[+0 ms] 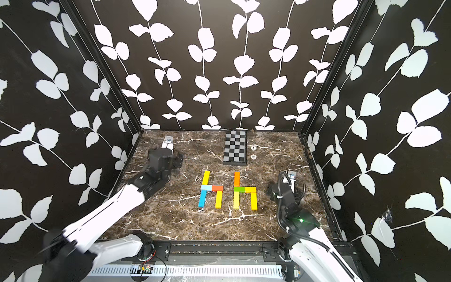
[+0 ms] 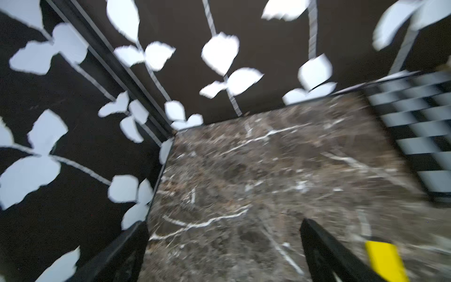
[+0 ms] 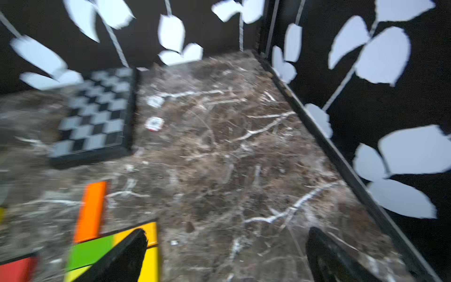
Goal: Assemble the letter h with building blocks
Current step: Reset both arms
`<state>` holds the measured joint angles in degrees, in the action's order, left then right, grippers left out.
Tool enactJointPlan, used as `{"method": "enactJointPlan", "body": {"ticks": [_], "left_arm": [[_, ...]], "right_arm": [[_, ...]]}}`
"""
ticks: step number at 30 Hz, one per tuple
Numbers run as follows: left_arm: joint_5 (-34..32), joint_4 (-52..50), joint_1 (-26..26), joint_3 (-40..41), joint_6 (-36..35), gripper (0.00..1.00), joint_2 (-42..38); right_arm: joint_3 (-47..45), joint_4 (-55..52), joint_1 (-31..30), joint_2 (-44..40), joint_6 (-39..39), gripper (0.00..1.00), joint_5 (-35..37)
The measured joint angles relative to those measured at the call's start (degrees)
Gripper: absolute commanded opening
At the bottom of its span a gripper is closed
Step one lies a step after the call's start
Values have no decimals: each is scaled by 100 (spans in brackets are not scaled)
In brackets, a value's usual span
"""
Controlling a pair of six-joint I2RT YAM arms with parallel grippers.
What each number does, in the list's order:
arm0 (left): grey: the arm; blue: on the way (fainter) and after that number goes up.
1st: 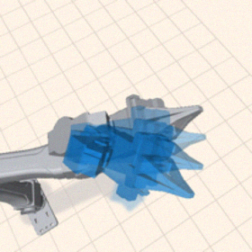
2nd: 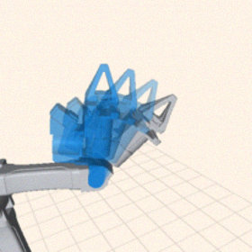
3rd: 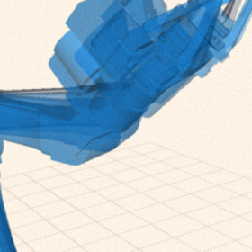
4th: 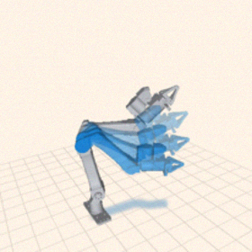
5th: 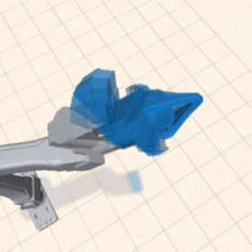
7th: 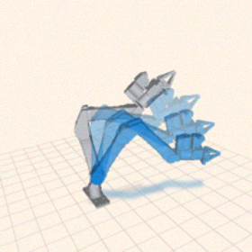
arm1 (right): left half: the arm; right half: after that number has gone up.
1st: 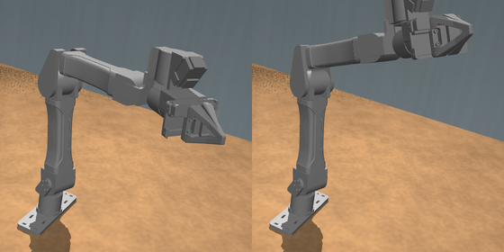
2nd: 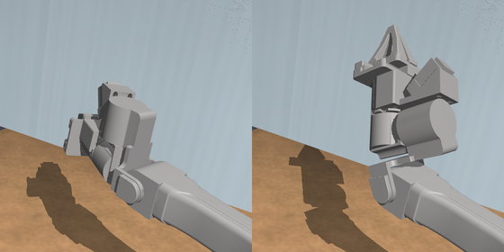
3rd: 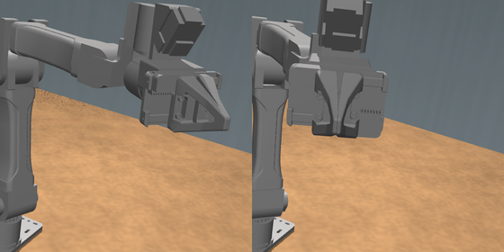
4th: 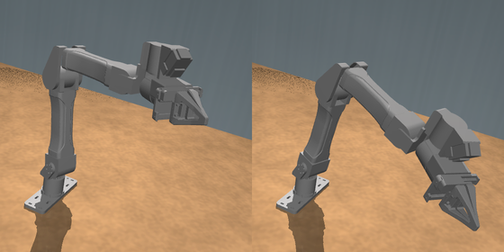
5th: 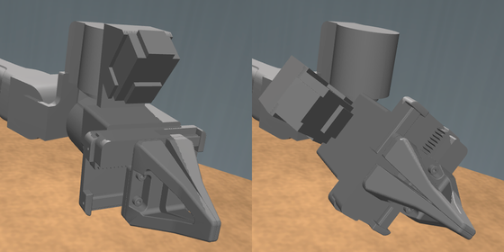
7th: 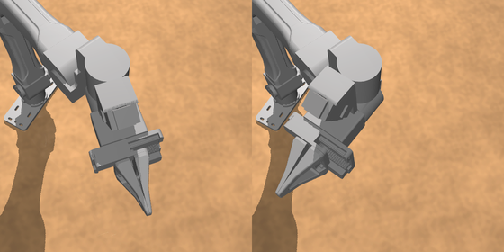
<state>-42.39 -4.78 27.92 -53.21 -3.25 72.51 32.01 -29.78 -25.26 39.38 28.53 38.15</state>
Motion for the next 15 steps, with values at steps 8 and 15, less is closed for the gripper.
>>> {"method": "enactJointPlan", "body": {"ticks": [8, 15], "left_arm": [[39, 1547, -1698, 1891, 260, 99, 1276], [964, 2726, -1880, 2218, 232, 99, 1213]], "right_arm": [[-892, 1639, 1685, 1685, -461, 99, 1073], [-1519, 3923, 2402, 2122, -1060, 99, -31]]}}
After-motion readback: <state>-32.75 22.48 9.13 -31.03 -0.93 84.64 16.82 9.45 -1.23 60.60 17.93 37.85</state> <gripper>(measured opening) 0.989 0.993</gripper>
